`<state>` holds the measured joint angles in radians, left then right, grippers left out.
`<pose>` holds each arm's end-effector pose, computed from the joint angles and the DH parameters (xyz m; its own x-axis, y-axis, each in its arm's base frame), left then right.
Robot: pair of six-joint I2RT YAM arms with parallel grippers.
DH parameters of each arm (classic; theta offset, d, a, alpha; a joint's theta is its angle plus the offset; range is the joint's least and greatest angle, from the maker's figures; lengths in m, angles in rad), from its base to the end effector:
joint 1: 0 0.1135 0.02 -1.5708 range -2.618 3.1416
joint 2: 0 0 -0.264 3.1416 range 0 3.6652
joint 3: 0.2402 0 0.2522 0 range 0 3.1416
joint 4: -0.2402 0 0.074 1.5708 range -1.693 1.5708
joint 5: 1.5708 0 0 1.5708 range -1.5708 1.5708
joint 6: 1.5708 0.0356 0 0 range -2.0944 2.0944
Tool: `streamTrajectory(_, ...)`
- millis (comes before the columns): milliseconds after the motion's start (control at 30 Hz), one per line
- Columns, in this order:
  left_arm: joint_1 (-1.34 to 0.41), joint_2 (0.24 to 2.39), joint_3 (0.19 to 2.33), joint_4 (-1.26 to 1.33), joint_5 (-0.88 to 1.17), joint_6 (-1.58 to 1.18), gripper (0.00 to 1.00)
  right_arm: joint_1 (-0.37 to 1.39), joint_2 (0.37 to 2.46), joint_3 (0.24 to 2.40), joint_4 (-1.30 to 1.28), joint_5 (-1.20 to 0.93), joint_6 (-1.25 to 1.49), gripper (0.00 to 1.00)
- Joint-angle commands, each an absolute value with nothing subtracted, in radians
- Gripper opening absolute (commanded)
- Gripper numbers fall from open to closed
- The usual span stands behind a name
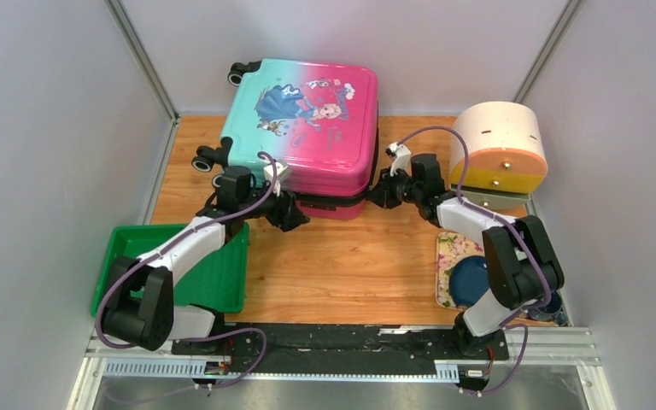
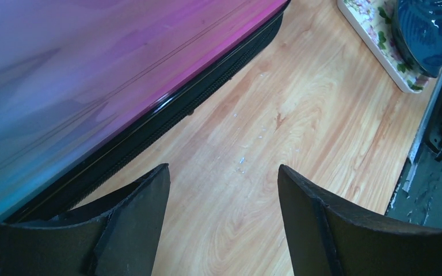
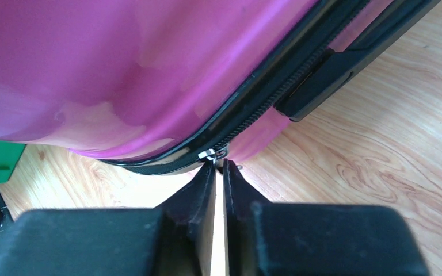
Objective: Open, take out, and arrange the luggage
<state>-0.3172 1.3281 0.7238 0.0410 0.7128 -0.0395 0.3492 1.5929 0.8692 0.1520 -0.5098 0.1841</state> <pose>0.2565 -0.1087 0.2261 -0.5370 0.1449 -0.8311 0.7407 0.5525 -0.3823 0.3112 0.1318 0.2033 -0.6251 -0.0575 -0.7784 -0.5796 0.7022 0.4135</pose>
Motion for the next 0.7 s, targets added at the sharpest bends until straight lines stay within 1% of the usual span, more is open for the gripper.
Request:
streamTrajectory(0,-0.304,1.275,0.71,0.038,0.698,-0.037,0.77,0.361,1.675,0.899,0.199,-0.595,0.127,0.16)
streamTrajectory(67,-0.301,1.272,0.713,0.031,0.696,-0.037,0.77,0.353,1.686,0.897,0.221,-0.65,0.126,0.23)
streamTrajectory(133,-0.299,1.267,0.721,0.022,0.693,-0.032,0.77,0.354,1.692,0.89,0.232,-0.682,0.109,0.26)
streamTrajectory(167,-0.298,1.267,0.724,0.011,0.69,-0.025,0.77,0.354,1.69,0.885,0.241,-0.686,0.101,0.29)
streamTrajectory(233,-0.293,1.259,0.733,0.005,0.684,-0.02,0.77,0.348,1.693,0.873,0.27,-0.677,0.084,0.32)
streamTrajectory(333,-0.281,1.247,0.733,0.005,0.678,-0.02,0.78,0.327,1.703,0.874,0.307,-0.678,0.086,0.32)
streamTrajectory(367,-0.275,1.244,0.733,-0.032,0.677,-0.015,0.78,0.319,1.704,0.876,0.313,-0.681,0.084,0.32)
streamTrajectory(467,-0.267,1.229,0.727,-0.054,0.673,-0.008,0.78,0.285,1.689,0.865,0.342,-0.702,0.072,0.34)
streamTrajectory(600,-0.256,1.212,0.726,-0.087,0.686,0.021,0.78,0.233,1.664,0.85,0.357,-0.775,0.003,0.33)
streamTrajectory(667,-0.247,1.207,0.727,-0.103,0.704,0.028,0.78,0.209,1.648,0.851,0.318,-0.813,-0.047,0.32)
